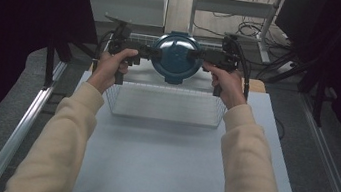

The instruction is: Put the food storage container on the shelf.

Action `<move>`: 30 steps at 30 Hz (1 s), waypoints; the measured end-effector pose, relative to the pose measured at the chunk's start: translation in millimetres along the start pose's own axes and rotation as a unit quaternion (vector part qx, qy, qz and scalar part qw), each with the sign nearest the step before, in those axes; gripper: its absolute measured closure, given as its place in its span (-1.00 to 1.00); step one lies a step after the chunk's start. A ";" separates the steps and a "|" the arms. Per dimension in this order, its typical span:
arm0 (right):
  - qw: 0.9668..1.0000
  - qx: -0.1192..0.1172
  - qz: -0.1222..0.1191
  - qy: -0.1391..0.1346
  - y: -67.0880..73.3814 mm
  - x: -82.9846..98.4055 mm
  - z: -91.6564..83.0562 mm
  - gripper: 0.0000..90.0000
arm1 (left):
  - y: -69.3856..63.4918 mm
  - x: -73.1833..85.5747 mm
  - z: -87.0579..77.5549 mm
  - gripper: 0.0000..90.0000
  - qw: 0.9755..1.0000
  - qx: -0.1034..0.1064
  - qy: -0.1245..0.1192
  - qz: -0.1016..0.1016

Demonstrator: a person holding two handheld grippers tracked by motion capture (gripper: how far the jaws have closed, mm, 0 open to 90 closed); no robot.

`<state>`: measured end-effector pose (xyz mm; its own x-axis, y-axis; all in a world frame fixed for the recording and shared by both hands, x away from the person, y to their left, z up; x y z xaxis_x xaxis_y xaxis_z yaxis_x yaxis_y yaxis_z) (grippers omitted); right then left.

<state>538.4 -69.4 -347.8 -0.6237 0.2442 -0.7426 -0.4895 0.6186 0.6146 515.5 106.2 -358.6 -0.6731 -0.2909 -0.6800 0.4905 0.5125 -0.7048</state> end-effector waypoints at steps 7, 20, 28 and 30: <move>0.998 0.028 0.059 -0.009 -13.1 0.6 8.7 -0.26 | 12.7 -0.4 10.5 -0.20 0.999 0.004 -0.001 -0.048; 0.997 0.062 0.015 -0.037 -7.1 1.5 3.8 -0.51 | 12.3 -2.8 8.9 -0.45 0.999 -0.037 -0.029 -0.005; 0.988 0.075 -0.119 -0.061 12.7 -0.7 -36.2 -0.60 | -17.3 1.0 -33.2 -0.51 0.993 -0.054 -0.064 0.087; 0.985 0.075 -0.145 -0.063 16.6 2.7 -49.5 -0.60 | -24.0 9.3 -44.2 -0.51 0.991 -0.052 -0.064 0.105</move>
<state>498.3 -95.4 -326.5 -0.3864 0.1263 -0.9136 -0.5344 0.7767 0.3334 473.0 127.0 -339.1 -0.4830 -0.2655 -0.8344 0.5478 0.6517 -0.5245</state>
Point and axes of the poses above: each handheld gripper's, and its own axes: z roughly forward along the jaws, x roughly out of its underside, y roughly to its left, the point moved 9 cm from there along z, roughly forward along the jaws, and after that the axes turned 13 degrees about -y, right-handed, at the moved point
